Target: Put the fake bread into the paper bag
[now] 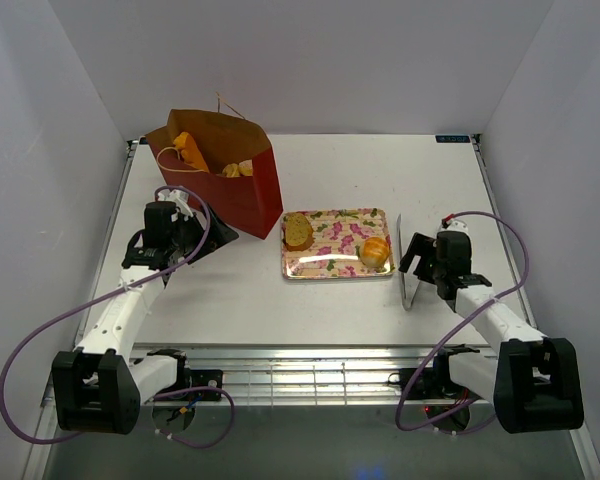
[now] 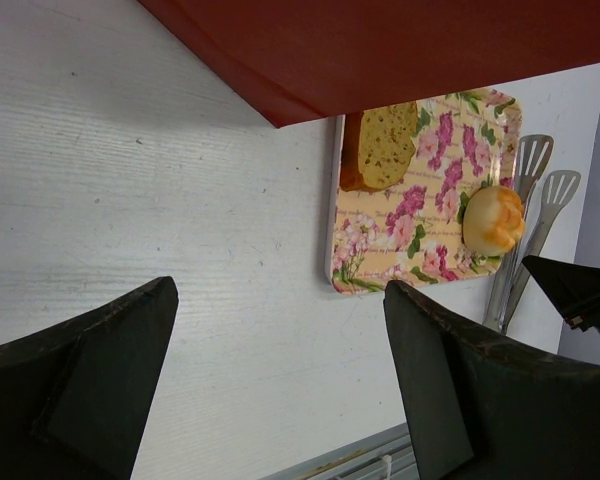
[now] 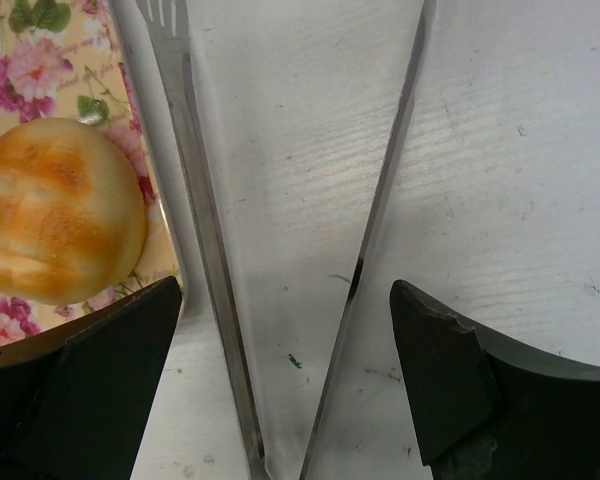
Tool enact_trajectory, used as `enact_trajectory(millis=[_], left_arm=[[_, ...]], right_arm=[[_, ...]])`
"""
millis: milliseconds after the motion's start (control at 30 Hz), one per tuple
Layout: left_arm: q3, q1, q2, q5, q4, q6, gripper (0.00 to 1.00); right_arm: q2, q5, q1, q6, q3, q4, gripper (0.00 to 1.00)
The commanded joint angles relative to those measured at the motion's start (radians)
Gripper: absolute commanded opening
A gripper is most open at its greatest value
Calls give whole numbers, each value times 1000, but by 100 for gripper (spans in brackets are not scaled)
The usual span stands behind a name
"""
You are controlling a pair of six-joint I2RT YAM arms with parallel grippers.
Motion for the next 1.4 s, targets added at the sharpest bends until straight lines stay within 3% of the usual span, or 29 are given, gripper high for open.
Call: enact_trajectory(millis=[0,67,133,167,200,267,500,633,800,1067,1367], left_arm=[[0,-1,-57,-7,19,18,94],[-5,-3,-86,-24,26,22,94],[-13,-3,-133,-56,35,27,94],[-14,-4,-147,-64,41,29,94],[-16,-4,-159,-85,42,29,94],[-20,-9,-190,-107,43,33,94],[-17,-15,-227,-158,43,42,94],[-19,-25,-252,-194,42,53,94],[-19,-33,-262,-224,38,59,94],[-19,-33,-255,-228,37,58,94],[-14,-33,-236,-228,31,55,94]], right_arm=[[-49,-19,-3,-22,90,-70,91],[-75,-60,-2,-28,127,-88,92],[-95,-195,-5,-44,147,-58,93],[-124,-247,-2,-62,156,-42,99],[-138,-337,-2,-65,179,-35,92],[-172,-383,18,-85,222,-35,90],[-224,-259,133,-171,399,-163,90],[-245,-187,202,-226,376,-185,90],[-282,-33,211,-179,319,-196,90],[-359,-39,211,-156,262,-130,90],[-313,-10,211,-139,262,-147,90]])
